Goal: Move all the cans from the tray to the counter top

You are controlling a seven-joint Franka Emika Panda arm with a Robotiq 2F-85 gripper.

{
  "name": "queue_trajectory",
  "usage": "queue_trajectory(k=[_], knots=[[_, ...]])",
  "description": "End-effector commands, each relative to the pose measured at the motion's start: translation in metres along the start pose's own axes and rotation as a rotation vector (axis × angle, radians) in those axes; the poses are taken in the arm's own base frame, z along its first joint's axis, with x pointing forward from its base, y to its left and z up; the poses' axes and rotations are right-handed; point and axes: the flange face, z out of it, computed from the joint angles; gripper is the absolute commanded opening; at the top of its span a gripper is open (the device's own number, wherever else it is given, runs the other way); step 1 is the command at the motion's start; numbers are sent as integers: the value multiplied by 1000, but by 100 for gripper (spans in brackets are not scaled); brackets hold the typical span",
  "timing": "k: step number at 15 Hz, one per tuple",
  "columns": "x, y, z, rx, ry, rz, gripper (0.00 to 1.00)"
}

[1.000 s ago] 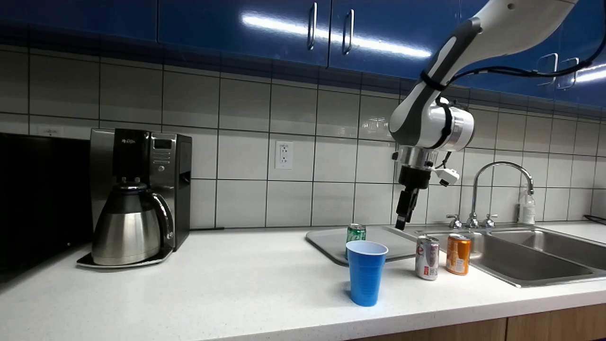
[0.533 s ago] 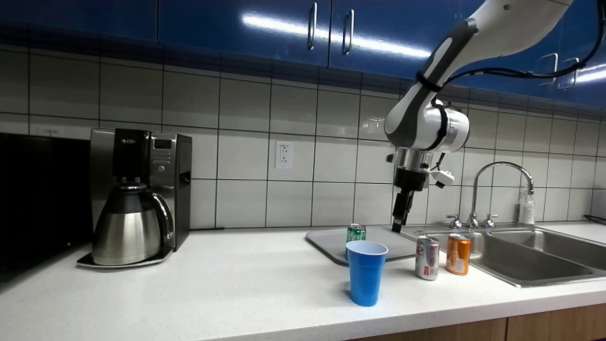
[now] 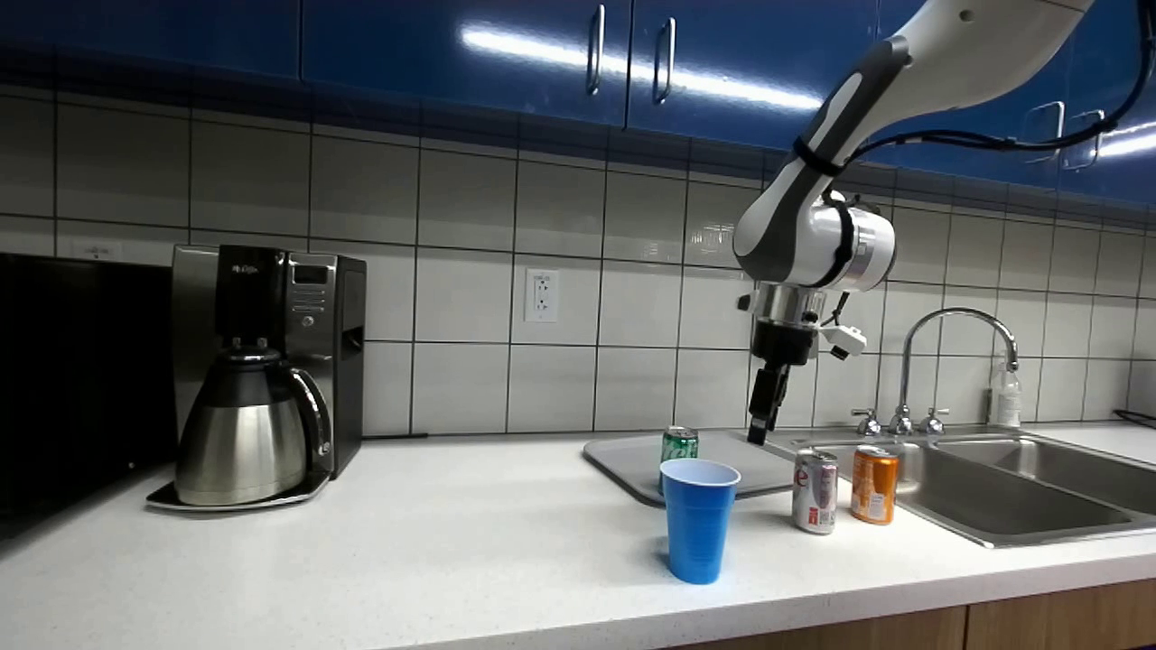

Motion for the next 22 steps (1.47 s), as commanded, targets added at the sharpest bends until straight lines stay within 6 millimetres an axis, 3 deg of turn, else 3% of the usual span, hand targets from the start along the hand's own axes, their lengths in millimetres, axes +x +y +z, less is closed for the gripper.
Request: queue_trajectory(k=[1,8,22], knots=[[3,-1,3,-10,-10,0,100],[23,-10,17,-47,-34,-64,100],[77,-11,40,-102,-81,156,100]])
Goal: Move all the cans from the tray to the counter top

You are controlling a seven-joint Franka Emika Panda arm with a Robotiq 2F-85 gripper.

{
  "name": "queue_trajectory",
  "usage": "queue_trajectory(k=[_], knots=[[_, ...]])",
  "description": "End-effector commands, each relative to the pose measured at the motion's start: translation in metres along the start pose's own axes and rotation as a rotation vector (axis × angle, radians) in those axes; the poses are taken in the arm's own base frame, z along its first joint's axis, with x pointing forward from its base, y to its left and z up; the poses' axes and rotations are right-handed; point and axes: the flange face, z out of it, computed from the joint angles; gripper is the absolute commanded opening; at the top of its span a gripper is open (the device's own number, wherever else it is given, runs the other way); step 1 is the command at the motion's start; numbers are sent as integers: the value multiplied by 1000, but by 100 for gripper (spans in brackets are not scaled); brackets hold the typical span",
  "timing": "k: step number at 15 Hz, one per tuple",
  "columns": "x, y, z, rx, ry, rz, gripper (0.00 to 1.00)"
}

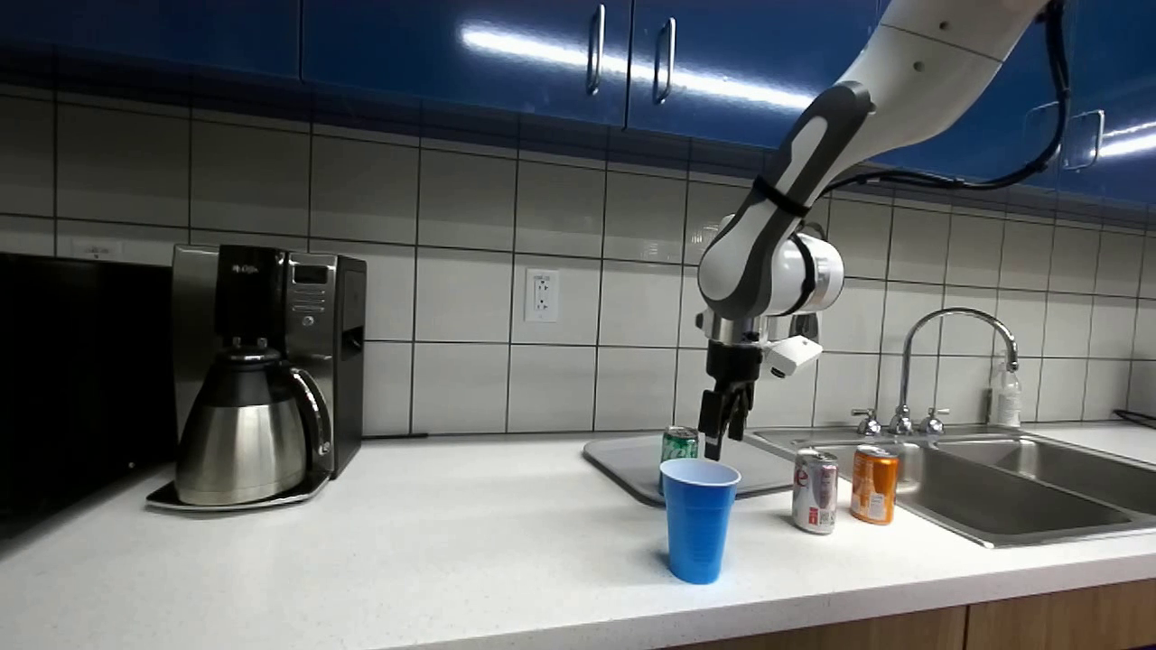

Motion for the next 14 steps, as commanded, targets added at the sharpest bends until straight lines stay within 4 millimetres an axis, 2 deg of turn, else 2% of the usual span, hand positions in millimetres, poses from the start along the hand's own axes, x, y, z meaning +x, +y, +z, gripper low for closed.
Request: queue_trajectory(k=[1,14], knots=[[20,-1,2,13,-14,39,100],[49,5,16,25,-40,110,100]])
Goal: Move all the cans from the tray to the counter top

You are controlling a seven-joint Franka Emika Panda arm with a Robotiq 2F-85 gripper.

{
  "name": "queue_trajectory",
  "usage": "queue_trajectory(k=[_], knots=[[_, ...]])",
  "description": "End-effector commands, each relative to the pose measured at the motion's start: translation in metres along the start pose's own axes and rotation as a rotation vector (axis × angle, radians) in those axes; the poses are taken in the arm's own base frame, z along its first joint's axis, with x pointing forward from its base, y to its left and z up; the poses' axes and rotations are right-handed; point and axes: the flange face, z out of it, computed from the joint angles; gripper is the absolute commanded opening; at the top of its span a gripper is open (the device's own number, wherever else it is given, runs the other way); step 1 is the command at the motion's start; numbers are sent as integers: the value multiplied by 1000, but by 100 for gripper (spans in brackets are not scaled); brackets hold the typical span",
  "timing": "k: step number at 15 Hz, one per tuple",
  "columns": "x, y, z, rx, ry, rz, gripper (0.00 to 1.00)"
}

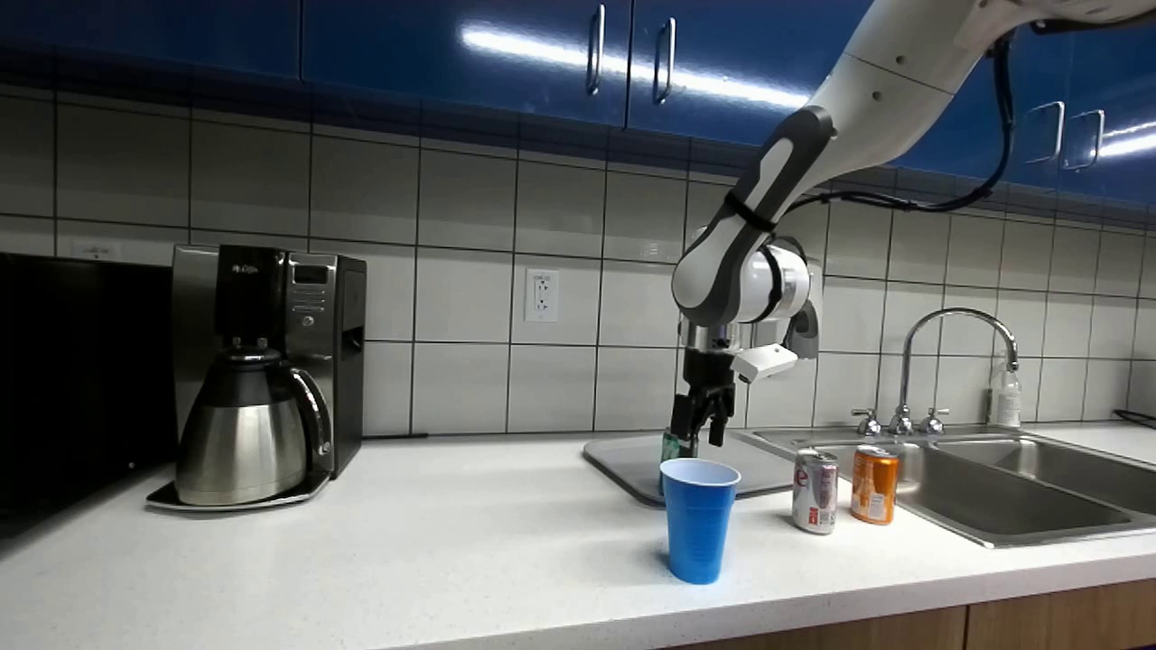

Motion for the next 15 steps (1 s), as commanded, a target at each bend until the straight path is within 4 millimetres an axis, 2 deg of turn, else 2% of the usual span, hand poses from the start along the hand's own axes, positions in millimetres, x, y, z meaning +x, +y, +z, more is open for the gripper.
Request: queue_trajectory(k=[1,15], knots=[[16,1,0,3,-24,19,100],[37,10,13,14,-41,25,100]])
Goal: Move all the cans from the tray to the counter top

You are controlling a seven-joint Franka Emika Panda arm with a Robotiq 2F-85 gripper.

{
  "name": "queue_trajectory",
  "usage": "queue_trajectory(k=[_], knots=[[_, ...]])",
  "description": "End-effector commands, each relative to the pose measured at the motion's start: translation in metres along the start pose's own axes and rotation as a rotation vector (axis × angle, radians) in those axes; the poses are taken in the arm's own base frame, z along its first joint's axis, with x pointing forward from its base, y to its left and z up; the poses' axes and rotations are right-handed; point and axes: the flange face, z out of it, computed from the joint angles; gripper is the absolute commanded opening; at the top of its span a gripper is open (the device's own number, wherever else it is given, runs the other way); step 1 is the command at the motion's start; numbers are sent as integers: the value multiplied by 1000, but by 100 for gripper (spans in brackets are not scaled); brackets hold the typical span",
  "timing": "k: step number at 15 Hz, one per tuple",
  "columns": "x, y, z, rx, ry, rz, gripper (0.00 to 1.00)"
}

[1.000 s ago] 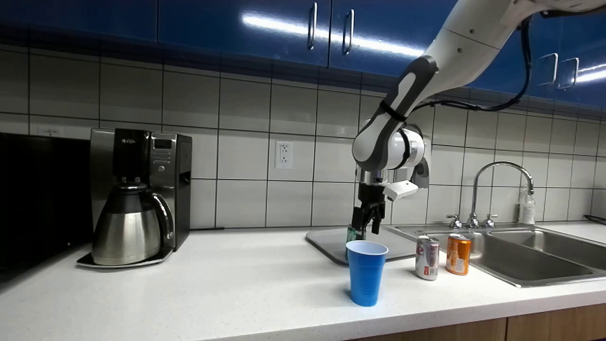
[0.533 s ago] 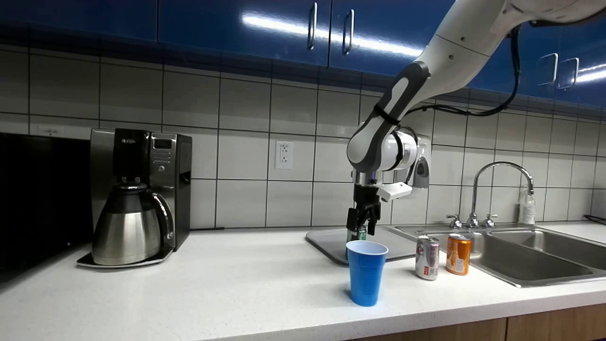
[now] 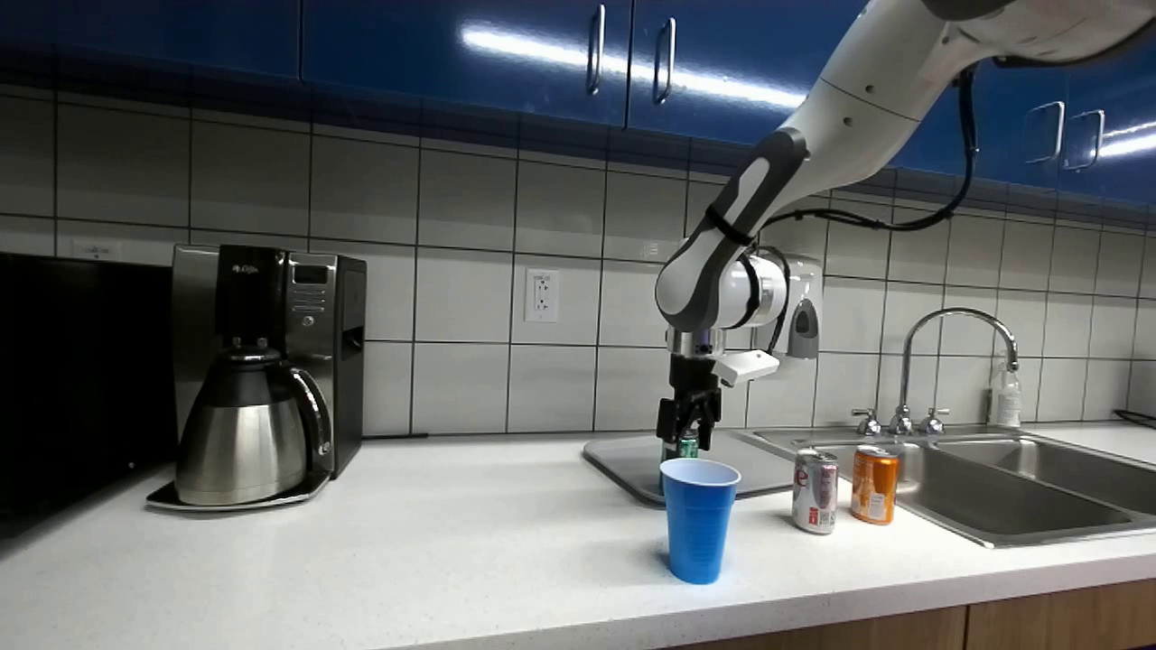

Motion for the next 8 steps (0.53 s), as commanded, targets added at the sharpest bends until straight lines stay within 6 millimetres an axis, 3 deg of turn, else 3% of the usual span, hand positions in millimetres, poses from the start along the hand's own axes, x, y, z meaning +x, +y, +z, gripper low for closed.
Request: queue_trajectory(k=[1,2,6,8], knots=[[11,2,-3,0,-16,7,75],[12,2,-2,0,-15,6,74],[16,3,0,2,-9,2,42],[17,3,0,4,-10,1,38]])
